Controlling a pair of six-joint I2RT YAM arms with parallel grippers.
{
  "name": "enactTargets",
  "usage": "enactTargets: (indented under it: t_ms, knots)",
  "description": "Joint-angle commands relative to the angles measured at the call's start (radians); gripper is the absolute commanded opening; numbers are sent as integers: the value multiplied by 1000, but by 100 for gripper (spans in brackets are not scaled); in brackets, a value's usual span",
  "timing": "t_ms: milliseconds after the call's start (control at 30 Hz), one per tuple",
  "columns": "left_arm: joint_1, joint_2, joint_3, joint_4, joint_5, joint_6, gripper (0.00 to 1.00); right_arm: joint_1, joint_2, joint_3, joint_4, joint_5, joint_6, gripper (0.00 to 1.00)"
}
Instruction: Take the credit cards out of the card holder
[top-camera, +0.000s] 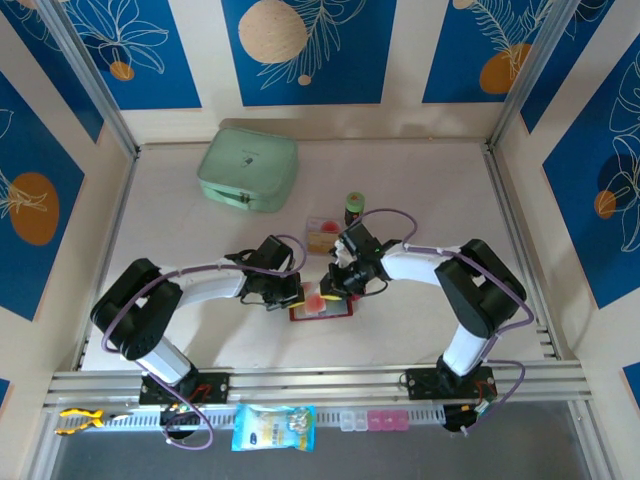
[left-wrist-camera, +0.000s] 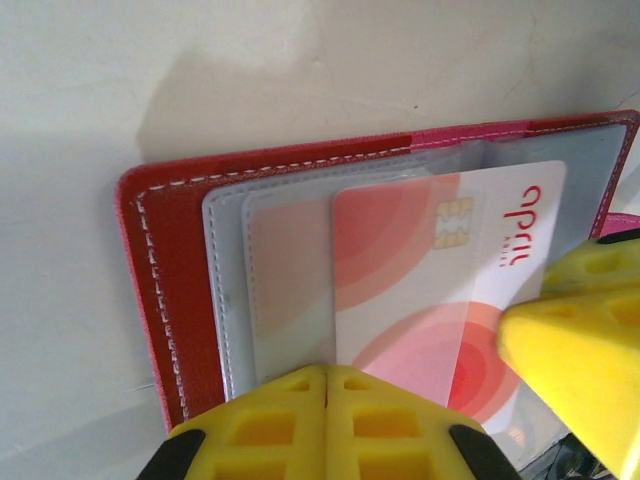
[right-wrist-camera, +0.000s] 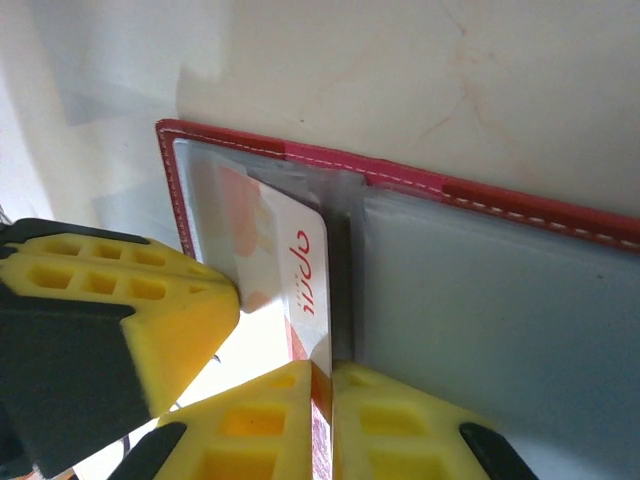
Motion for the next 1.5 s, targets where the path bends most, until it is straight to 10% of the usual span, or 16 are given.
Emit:
enactTargets:
  t_ms: [0, 1000, 1467]
  knots:
    - [-8, 17, 14, -59, -22, 19, 0, -16, -42, -19, -53, 6, -27, 10]
    - [-8, -31, 13, -20, -4, 2, 1, -38, -183, 58, -250, 102, -166, 0]
    - [8, -146, -20, -54, -58, 19, 3, -90, -195, 220, -442, 199, -616, 0]
